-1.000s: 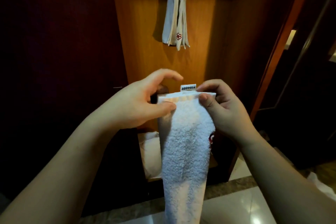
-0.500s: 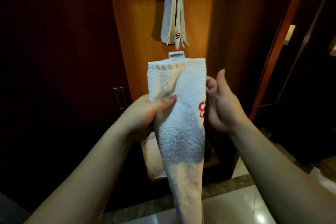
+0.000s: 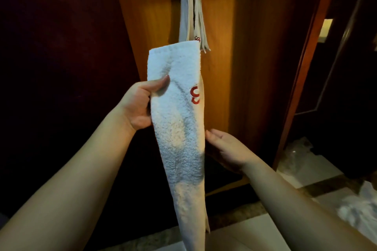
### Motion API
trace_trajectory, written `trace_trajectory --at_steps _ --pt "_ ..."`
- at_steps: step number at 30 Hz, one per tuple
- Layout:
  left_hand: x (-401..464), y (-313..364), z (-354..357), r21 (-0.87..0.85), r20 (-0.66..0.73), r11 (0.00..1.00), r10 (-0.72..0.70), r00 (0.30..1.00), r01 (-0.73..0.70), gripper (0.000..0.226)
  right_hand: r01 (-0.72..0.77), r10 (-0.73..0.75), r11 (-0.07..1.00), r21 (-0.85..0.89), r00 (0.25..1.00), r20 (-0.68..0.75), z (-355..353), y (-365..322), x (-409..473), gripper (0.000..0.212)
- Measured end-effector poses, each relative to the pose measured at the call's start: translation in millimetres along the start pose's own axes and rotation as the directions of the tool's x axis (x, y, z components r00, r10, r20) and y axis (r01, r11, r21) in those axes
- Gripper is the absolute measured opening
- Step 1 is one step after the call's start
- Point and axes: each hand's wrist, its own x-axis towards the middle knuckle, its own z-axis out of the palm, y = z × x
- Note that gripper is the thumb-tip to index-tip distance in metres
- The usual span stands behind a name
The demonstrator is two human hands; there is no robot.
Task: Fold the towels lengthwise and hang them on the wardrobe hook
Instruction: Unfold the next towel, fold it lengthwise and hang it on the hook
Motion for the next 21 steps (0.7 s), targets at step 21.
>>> trace_trajectory --at_steps 21 --pt "-1 9 6 -0.098 -0.349 0.995 -0.068 0.935 0.036 0.023 0.201 -0.224 0.968 -0.154 0.961 -0.159 9 9 -2 0.010"
